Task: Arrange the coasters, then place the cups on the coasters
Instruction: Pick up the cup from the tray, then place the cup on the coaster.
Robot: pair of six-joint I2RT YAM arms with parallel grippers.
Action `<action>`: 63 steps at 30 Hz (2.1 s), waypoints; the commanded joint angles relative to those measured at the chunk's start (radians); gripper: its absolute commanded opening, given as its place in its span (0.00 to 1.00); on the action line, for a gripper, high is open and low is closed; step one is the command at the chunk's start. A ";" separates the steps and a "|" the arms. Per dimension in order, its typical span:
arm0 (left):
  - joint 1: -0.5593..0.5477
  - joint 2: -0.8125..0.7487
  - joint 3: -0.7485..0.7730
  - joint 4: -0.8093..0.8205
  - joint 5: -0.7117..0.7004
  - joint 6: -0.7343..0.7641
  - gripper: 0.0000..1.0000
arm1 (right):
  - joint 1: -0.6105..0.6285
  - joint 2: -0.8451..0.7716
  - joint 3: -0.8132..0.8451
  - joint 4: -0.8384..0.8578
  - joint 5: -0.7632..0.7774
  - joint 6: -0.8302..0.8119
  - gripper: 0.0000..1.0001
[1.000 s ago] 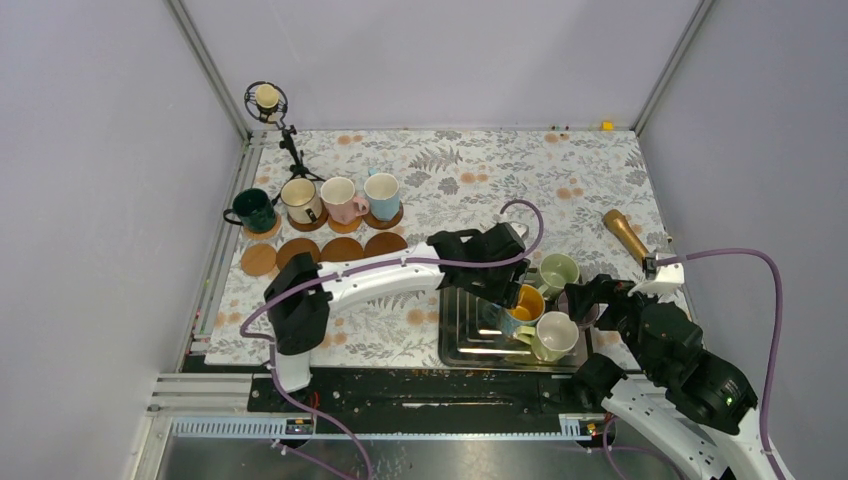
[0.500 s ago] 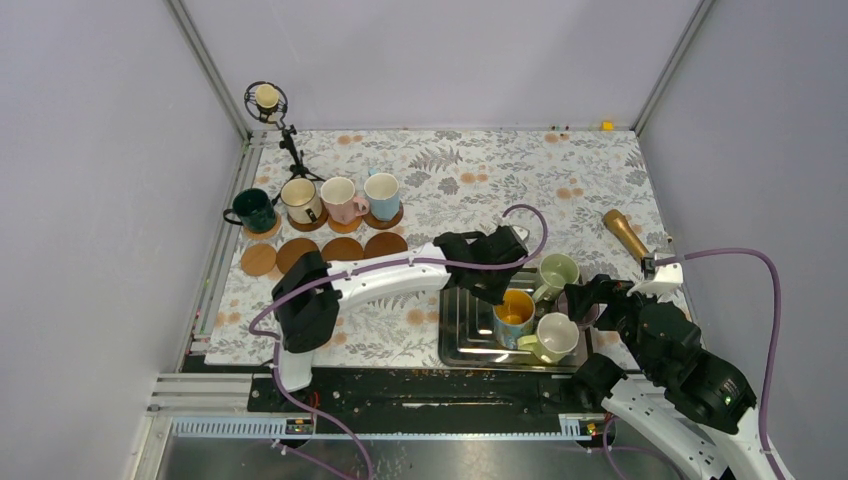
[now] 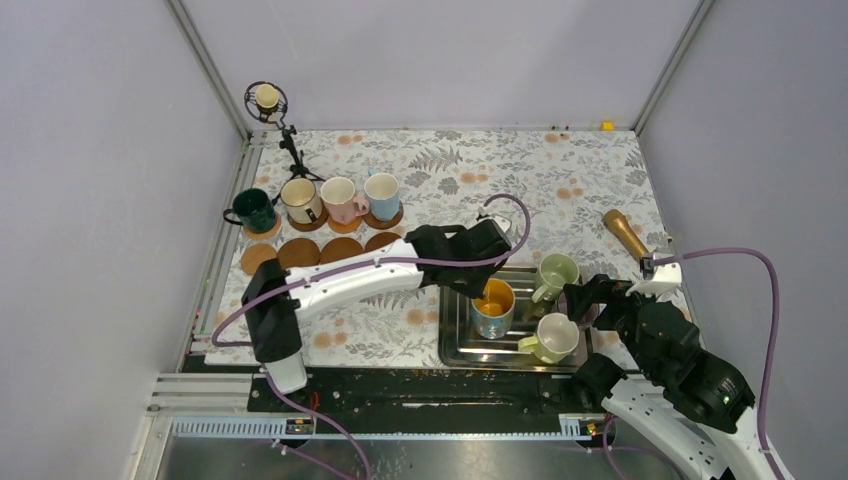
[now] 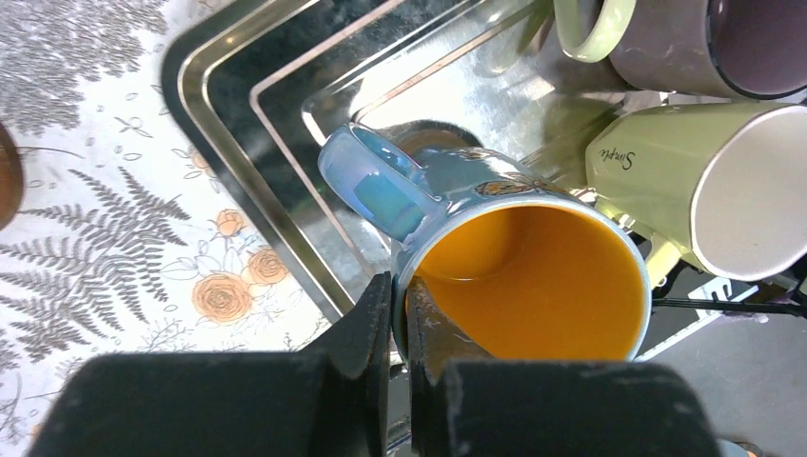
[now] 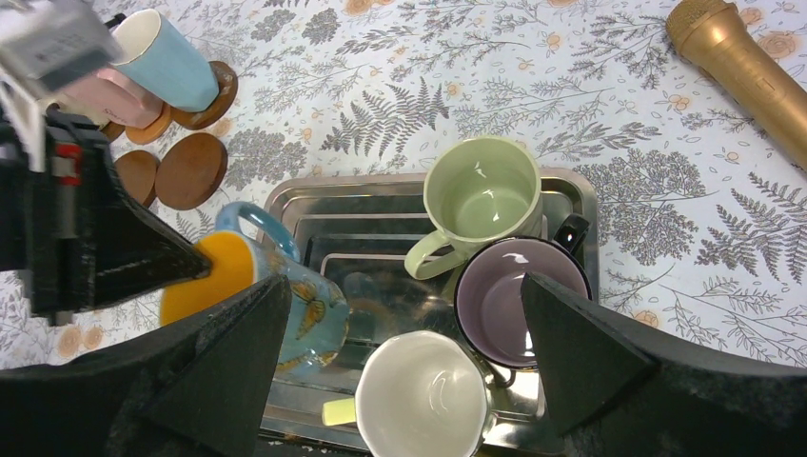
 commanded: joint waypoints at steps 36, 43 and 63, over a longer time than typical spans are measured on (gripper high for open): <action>0.815 -0.639 -0.473 0.089 -0.048 -0.116 0.00 | -0.002 -0.025 -0.002 0.030 -0.010 -0.023 0.99; 0.800 -0.555 -0.465 0.180 0.044 -0.156 0.00 | -0.002 -0.026 -0.003 0.030 -0.007 -0.024 1.00; 0.728 -0.278 -0.287 0.185 -0.073 -0.114 0.00 | -0.001 -0.022 -0.004 0.031 -0.002 -0.026 1.00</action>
